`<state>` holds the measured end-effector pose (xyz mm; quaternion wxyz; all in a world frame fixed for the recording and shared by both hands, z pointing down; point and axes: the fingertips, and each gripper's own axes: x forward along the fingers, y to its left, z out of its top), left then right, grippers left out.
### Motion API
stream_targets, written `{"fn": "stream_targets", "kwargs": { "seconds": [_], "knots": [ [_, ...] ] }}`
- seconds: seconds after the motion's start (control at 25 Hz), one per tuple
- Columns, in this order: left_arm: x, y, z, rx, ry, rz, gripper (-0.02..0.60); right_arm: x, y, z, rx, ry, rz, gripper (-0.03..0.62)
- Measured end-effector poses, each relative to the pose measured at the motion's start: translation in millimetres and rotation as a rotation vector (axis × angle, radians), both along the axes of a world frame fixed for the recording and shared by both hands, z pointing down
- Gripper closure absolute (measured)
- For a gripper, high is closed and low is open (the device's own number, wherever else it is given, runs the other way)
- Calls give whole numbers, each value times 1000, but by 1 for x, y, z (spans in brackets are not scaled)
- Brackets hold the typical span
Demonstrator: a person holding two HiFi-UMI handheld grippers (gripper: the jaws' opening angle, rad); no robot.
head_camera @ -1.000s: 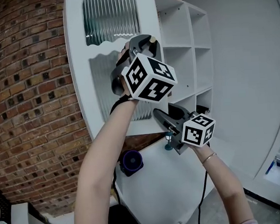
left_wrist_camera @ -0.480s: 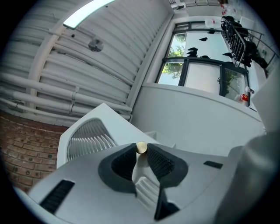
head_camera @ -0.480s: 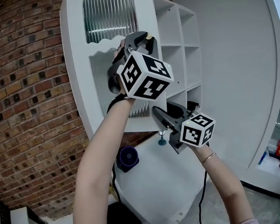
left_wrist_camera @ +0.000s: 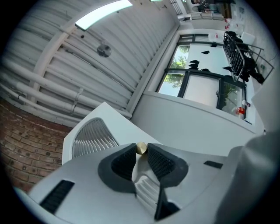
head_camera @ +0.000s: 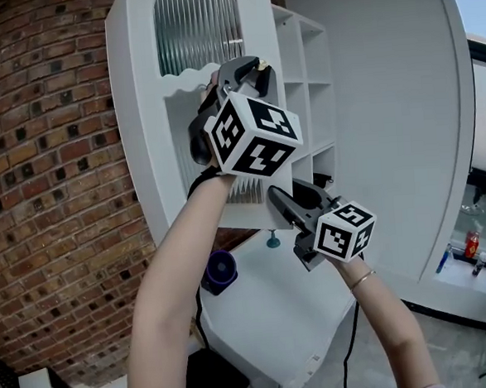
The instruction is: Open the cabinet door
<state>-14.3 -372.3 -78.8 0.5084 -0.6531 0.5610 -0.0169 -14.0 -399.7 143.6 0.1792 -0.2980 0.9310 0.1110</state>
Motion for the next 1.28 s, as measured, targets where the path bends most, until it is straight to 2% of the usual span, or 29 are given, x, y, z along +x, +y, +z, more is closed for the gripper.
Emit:
{"fn": "stream_targets", "kwargs": {
  "seconds": [0.68, 1.28],
  "knots": [
    [-27, 61, 0, -5, 32, 110, 495, -22, 66, -1, 45, 10, 66, 491],
    [-56, 102, 0, -6, 36, 142, 494, -49, 110, -1, 89, 4, 91, 500]
  ]
}}
